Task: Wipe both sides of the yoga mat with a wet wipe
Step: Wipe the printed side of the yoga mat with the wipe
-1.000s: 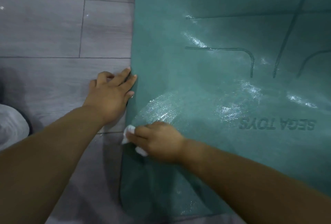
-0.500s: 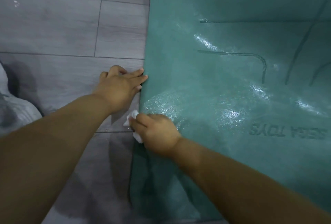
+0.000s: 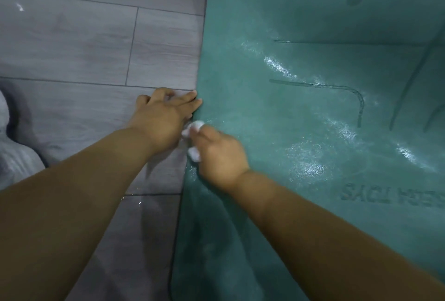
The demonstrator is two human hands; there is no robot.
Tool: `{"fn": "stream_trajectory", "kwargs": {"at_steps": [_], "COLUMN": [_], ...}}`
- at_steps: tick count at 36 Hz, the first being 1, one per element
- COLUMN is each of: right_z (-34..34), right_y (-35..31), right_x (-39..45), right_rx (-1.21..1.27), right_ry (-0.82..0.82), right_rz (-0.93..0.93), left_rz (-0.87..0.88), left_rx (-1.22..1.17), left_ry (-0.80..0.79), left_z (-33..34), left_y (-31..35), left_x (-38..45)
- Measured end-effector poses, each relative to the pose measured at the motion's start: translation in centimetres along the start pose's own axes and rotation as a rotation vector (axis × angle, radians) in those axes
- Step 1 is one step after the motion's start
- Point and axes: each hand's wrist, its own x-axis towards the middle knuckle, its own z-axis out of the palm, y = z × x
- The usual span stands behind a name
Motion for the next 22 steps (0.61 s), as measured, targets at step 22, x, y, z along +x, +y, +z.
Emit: {"fn": "stream_trajectory", "kwargs": {"at_steps": [22], "right_z": [-5.6], "right_y": [7.9], "right_x": [-2.3], "right_rx": [-0.169], "right_ry": [-0.067], "right_rz": [-0.162], "left_rz": [-0.034], "left_rx": [-0.065], "left_ry": [0.024], "left_z": [-0.6], "left_y": [2.8], "left_x": [1.3]}}
